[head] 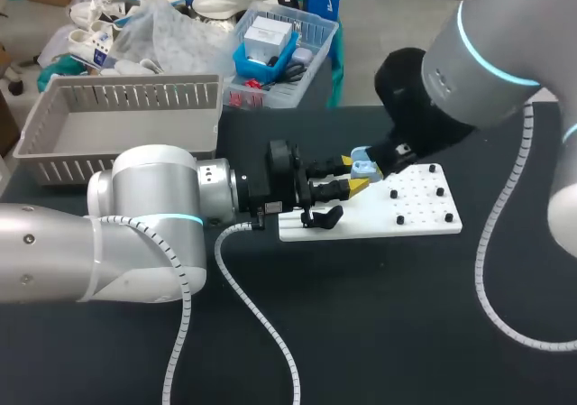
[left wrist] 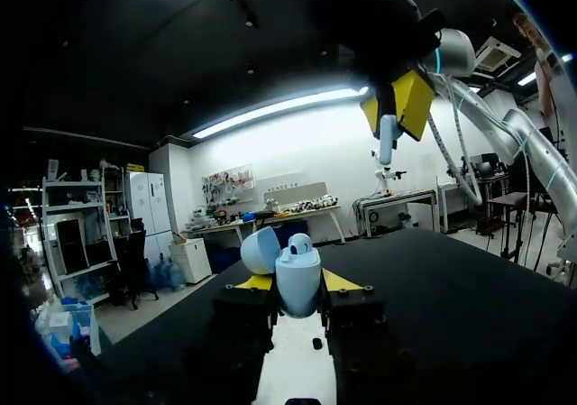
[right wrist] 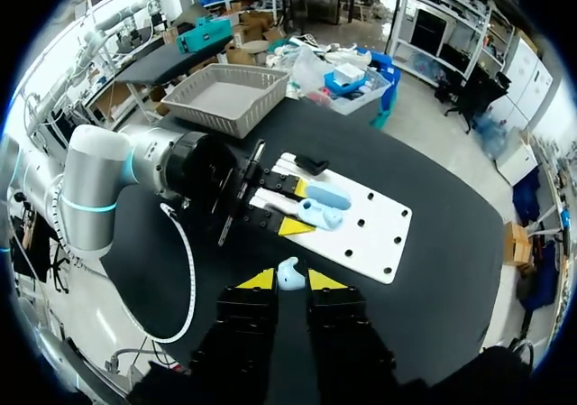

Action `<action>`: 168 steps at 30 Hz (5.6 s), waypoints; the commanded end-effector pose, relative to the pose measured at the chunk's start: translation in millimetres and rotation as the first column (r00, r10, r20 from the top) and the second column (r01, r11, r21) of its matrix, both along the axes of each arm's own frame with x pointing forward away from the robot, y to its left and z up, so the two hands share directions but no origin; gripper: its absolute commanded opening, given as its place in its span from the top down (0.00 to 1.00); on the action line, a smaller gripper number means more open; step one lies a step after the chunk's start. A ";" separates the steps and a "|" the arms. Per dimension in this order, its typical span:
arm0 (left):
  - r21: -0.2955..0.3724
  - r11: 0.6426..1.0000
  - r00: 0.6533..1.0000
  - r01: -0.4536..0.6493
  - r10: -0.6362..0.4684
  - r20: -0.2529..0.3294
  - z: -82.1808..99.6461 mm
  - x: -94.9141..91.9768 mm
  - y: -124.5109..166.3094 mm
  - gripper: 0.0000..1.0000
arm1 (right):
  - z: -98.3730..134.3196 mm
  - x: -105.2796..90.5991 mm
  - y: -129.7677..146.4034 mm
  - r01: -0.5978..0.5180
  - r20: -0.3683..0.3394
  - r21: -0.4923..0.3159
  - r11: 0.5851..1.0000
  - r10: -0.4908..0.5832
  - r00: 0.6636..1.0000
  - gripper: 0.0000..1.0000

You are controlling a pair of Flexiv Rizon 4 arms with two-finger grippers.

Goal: Pick up each earbud case from the left stands, insert the matching earbuds, close the lid, and place the case in the box.

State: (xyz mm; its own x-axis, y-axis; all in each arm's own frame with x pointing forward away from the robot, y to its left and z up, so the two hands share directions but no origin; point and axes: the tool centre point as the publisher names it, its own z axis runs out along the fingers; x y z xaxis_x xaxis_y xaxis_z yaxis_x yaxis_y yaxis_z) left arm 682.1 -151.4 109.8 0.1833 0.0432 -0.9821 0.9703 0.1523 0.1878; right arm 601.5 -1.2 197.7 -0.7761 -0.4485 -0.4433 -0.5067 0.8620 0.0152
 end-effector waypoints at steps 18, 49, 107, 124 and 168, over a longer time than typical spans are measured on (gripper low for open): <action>-0.001 1.000 1.000 -0.004 0.004 0.001 -0.3 -0.5 -0.3 1.00 | -22.8 38.8 17.7 -0.007 -0.092 -0.049 0.999 0.002 0.996 1.00; -0.001 1.000 1.000 -0.004 0.004 0.001 -0.3 -0.5 -0.3 1.00 | -28.0 51.2 11.6 -0.169 -0.076 -0.058 0.984 0.164 0.983 1.00; -0.001 1.000 1.000 -0.004 0.004 0.001 -0.3 -0.5 -0.3 1.00 | -44.5 65.8 15.6 -0.199 -0.082 -0.087 0.976 0.192 0.978 1.00; -0.001 1.000 1.000 -0.004 0.004 0.001 -0.3 -0.5 -0.3 1.00 | -50.9 65.8 16.4 -0.211 -0.081 -0.121 0.970 0.202 0.976 1.00; -0.001 1.000 1.000 -0.004 0.004 0.001 -0.3 -0.5 -0.3 1.00 | -44.2 63.2 12.8 -0.199 -0.074 -0.123 0.972 0.191 0.979 0.77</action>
